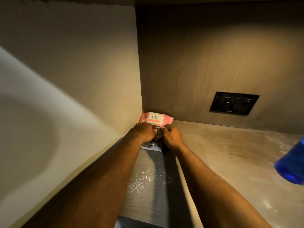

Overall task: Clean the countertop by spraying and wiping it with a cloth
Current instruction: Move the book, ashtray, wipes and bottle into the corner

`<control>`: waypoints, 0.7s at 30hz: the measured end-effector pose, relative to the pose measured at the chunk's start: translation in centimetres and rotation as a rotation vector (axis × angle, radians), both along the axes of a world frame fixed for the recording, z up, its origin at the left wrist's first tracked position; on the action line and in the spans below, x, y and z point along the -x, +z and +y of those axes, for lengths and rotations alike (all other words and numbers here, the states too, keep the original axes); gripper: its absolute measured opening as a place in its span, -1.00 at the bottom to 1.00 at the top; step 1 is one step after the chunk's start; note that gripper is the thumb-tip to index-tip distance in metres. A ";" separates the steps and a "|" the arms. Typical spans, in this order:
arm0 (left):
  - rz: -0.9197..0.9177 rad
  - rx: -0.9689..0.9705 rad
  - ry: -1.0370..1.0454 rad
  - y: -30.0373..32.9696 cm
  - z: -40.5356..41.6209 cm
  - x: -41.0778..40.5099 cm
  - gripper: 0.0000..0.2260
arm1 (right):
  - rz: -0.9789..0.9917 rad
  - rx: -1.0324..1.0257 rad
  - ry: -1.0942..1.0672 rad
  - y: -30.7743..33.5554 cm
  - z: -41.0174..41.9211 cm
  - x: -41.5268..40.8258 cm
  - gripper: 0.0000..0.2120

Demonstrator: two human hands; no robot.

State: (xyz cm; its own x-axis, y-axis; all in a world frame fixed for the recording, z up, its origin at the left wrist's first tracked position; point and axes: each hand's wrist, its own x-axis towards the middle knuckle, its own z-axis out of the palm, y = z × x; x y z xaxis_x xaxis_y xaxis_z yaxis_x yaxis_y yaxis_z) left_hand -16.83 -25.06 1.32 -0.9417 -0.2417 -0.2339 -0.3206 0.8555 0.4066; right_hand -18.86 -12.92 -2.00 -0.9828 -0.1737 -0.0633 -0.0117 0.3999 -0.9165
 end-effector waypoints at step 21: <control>0.085 -0.813 -0.336 2.4 34.2 -5.5 -0.57 | 0.227 -0.225 -0.709 10.9 38.5 -8.5 0.11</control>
State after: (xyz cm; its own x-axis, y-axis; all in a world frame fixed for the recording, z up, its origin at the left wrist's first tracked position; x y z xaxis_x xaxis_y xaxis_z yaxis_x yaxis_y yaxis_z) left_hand -11.33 9.17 3.72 -0.9551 0.2618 -0.1384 -0.0448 0.3343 0.9414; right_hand -10.35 25.62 8.86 -0.8475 0.4942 0.1935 0.1388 0.5582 -0.8180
